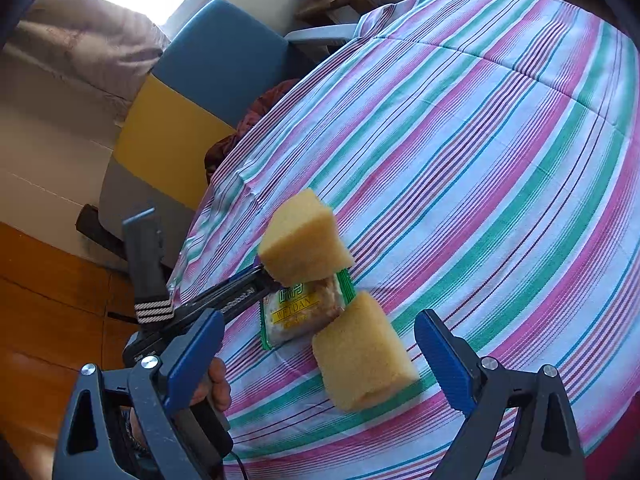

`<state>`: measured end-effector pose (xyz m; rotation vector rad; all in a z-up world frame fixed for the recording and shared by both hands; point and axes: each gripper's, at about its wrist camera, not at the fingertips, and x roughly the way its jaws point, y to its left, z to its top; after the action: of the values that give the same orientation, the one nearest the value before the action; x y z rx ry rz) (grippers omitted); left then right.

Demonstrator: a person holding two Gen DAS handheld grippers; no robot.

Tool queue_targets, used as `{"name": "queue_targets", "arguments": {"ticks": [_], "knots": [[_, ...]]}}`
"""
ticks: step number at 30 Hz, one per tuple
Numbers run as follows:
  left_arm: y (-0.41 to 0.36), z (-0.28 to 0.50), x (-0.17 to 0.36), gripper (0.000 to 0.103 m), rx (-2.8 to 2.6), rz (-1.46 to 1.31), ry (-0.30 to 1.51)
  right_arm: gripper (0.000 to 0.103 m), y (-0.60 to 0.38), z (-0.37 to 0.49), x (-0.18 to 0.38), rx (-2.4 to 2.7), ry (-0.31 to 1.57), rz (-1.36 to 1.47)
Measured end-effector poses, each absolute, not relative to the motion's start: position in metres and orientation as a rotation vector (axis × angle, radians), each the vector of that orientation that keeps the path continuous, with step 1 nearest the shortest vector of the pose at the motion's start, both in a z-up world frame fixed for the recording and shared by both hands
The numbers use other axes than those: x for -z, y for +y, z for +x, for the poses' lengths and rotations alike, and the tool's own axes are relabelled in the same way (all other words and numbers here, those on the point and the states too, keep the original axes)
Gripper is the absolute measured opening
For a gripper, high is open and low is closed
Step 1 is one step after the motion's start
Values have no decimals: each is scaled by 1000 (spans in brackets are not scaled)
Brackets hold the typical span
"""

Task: Organize objects
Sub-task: 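Grasp the purple packet with the left gripper, then hold the purple packet with the left gripper while the right gripper grasps a yellow sponge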

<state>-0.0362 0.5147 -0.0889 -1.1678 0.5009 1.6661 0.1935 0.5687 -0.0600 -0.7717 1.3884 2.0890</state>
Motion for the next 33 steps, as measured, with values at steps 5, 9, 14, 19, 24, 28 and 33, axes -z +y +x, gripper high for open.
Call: {"name": "queue_targets", "arguments": {"ticks": [5, 9, 14, 19, 24, 28, 33], "knots": [[464, -46, 76, 39, -1778, -1162, 409, 97, 569, 192, 60, -2088, 1383, -778], [423, -42, 68, 39, -1845, -1152, 374, 97, 569, 192, 61, -2080, 1365, -783], [381, -10, 69, 39, -1859, -1141, 395, 97, 570, 192, 60, -2065, 1331, -788], [355, 24, 77, 39, -1840, -1124, 440, 97, 568, 189, 60, -2060, 1285, -822], [335, 48, 89, 37, -1832, -1096, 481, 97, 560, 181, 57, -2075, 1174, -885], [331, 46, 89, 37, -1821, -1089, 459, 97, 548, 161, 43, -2148, 1040, -966], [331, 42, 93, 37, -1812, -1103, 430, 97, 554, 114, 26, -2196, 749, -1109]]}}
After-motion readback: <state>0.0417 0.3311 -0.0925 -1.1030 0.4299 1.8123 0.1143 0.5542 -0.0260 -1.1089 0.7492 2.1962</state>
